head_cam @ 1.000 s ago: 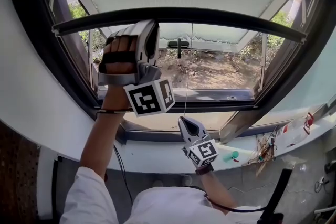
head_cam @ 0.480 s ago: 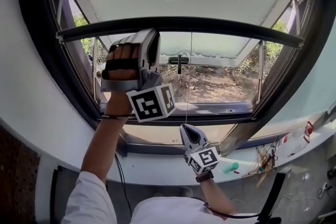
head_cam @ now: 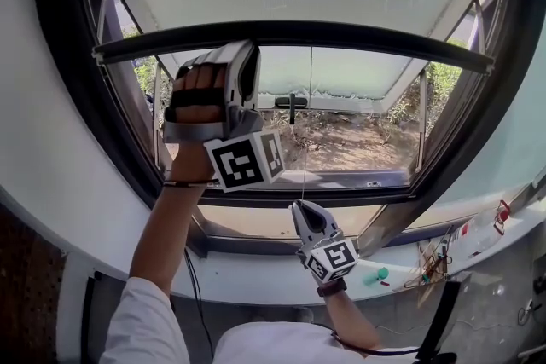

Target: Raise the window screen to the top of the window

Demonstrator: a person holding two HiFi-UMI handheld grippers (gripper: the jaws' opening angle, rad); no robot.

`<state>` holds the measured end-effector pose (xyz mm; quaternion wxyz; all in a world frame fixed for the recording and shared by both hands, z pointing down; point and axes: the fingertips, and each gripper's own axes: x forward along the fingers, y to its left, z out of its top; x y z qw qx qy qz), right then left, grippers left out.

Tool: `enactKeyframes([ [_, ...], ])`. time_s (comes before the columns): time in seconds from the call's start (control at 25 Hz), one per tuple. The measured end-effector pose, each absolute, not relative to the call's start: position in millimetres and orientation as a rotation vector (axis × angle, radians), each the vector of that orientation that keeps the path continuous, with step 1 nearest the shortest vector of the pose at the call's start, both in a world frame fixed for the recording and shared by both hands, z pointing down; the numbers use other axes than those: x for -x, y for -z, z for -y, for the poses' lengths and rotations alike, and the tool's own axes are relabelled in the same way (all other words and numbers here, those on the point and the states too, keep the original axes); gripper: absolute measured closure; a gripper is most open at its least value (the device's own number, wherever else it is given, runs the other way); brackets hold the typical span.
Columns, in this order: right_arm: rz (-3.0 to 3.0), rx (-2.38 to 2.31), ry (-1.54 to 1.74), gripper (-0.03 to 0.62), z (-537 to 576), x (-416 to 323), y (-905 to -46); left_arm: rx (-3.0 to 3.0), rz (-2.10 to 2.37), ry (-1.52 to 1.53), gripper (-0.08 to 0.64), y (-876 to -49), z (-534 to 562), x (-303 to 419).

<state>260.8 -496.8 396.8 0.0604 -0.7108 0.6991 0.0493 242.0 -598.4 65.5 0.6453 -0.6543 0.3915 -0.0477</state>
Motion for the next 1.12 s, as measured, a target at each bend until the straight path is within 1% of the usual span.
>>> enactKeyframes([
  [1.12, -2.105, 2.156, -0.335, 0.603, 499, -269, -335, 1.447, -0.942, 0.062, 0.512, -5, 599, -238],
])
